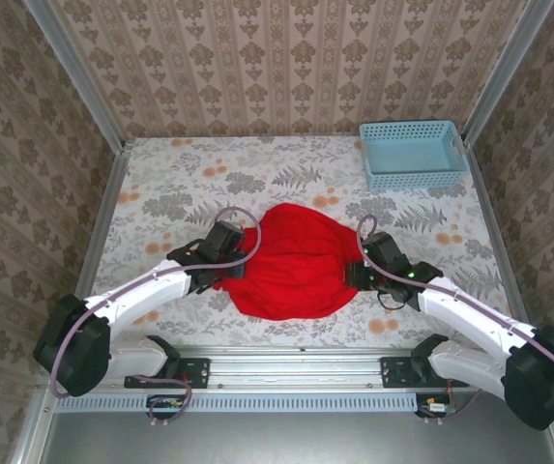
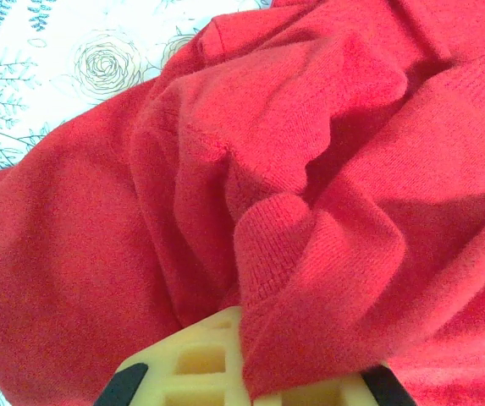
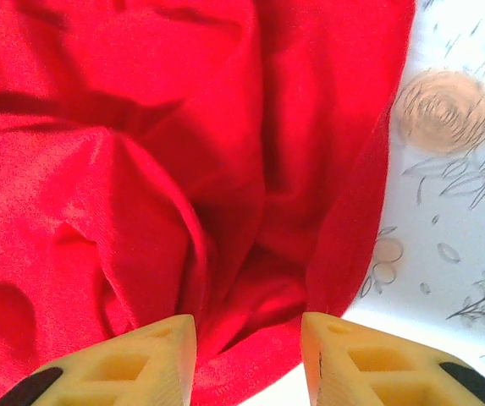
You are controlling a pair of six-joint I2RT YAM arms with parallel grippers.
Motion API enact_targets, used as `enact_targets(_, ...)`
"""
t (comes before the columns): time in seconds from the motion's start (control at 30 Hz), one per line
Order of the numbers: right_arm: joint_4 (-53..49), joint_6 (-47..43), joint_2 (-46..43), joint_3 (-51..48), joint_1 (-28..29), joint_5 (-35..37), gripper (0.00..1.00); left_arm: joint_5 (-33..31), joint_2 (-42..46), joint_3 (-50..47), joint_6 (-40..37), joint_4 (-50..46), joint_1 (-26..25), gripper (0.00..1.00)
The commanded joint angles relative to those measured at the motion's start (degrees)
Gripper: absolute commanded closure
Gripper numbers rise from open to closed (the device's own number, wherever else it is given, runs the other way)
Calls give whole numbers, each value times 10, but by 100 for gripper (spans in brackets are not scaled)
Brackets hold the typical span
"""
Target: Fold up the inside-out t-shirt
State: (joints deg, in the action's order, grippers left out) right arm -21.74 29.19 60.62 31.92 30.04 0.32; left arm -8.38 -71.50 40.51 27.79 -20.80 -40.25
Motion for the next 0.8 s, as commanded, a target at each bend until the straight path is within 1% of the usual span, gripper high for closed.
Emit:
enact_targets(0.0,37,16,16,-9,-5,-47,61,-9,2,-2,-5,-7,-3,100)
enact_targets(0.13,59,13,24,-9,-5,-67,61,-9,2,-1,-5,-9,-2,100)
enact_targets(0.3,68,8,36,-1,-5,-78,59,-9,2,0,-5,-9,-2,100)
enact_targets(0.47,78,8,67,9,-5,-91,61,-11,3,2,-7,-11,-3,100)
enact_targets(0.53,83,8,71,9,-5,-96,66,-11,4,0,-8,-12,-3,100)
enact_targets(0.63,70,6,69,15,-4,-86,83,-13,2,-1,-9,-12,-3,100)
enact_targets(0.67,55,2,65,19,-3,-75,90,-16,1,-1,-8,-13,-3,100)
enact_targets(0.7,38,-2,59,24,-2,-61,95,-18,1,-2,-9,-13,-2,100)
enact_targets(0.73,19,-6,54,29,-1,-47,99,-22,-2,-1,-11,-14,-2,100)
enact_targets(0.77,-5,-11,44,37,-1,-30,100,-27,-3,1,-13,-18,-1,100)
